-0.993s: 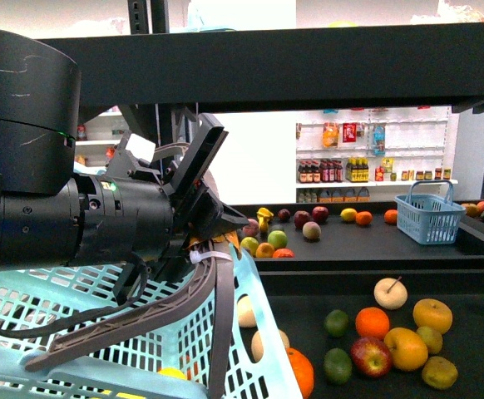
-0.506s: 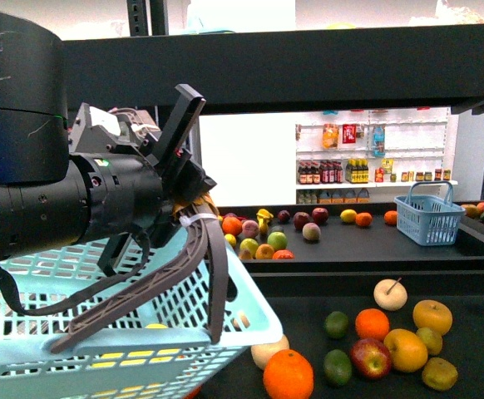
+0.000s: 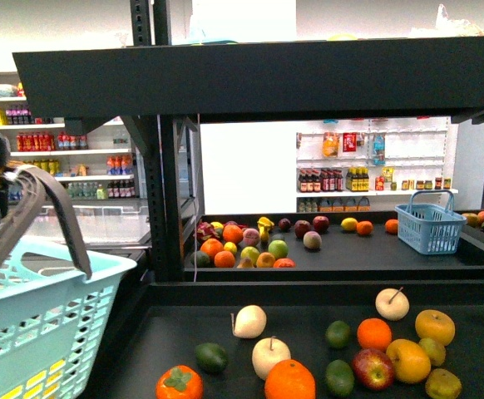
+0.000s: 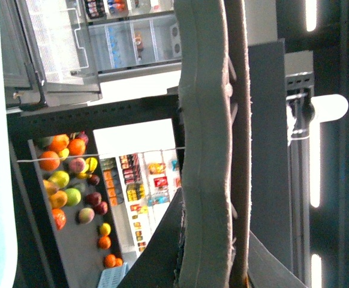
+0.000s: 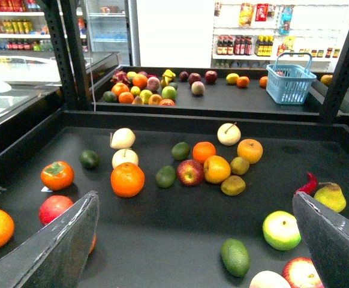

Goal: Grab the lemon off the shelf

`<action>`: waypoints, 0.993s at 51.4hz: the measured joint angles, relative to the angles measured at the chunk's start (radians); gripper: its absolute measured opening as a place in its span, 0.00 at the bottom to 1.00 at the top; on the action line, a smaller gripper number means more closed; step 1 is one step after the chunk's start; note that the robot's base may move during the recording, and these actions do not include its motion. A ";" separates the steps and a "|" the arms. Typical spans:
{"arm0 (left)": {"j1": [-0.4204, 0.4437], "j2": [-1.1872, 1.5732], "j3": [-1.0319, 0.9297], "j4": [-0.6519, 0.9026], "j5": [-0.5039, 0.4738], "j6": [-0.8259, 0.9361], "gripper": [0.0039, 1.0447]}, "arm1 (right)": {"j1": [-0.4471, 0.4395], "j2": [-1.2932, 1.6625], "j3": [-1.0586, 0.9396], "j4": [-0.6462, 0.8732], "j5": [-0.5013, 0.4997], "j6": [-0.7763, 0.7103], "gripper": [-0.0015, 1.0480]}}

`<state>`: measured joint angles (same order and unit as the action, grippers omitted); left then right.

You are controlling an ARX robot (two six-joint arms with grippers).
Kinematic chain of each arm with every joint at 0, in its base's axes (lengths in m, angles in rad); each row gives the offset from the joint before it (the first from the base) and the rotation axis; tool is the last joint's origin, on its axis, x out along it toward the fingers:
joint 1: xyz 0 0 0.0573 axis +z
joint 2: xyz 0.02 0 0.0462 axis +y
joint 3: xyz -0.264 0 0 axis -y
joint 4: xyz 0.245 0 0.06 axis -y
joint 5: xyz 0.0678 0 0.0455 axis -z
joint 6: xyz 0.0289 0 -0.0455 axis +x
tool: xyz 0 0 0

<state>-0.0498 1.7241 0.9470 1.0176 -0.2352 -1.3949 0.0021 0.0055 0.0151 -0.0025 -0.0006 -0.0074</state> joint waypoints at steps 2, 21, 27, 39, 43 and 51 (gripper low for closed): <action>0.019 0.000 0.000 0.014 -0.001 -0.020 0.08 | 0.000 0.000 0.000 0.000 0.000 0.000 0.93; 0.151 0.130 0.043 0.156 0.069 -0.138 0.08 | 0.000 0.000 0.000 0.000 0.000 0.000 0.93; 0.186 0.157 0.058 0.196 0.095 -0.155 0.08 | 0.000 0.000 0.000 0.000 0.000 0.000 0.93; 0.268 0.239 0.071 0.290 0.126 -0.180 0.08 | 0.000 0.000 0.000 0.000 0.000 0.000 0.93; 0.286 0.265 0.071 0.312 0.138 -0.194 0.08 | 0.000 0.000 0.000 0.000 0.000 0.000 0.93; 0.295 0.297 0.073 0.365 0.153 -0.211 0.08 | 0.000 0.000 0.000 0.000 0.000 0.000 0.93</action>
<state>0.2451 2.0212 1.0203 1.3823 -0.0818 -1.6054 0.0021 0.0055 0.0151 -0.0025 -0.0006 -0.0074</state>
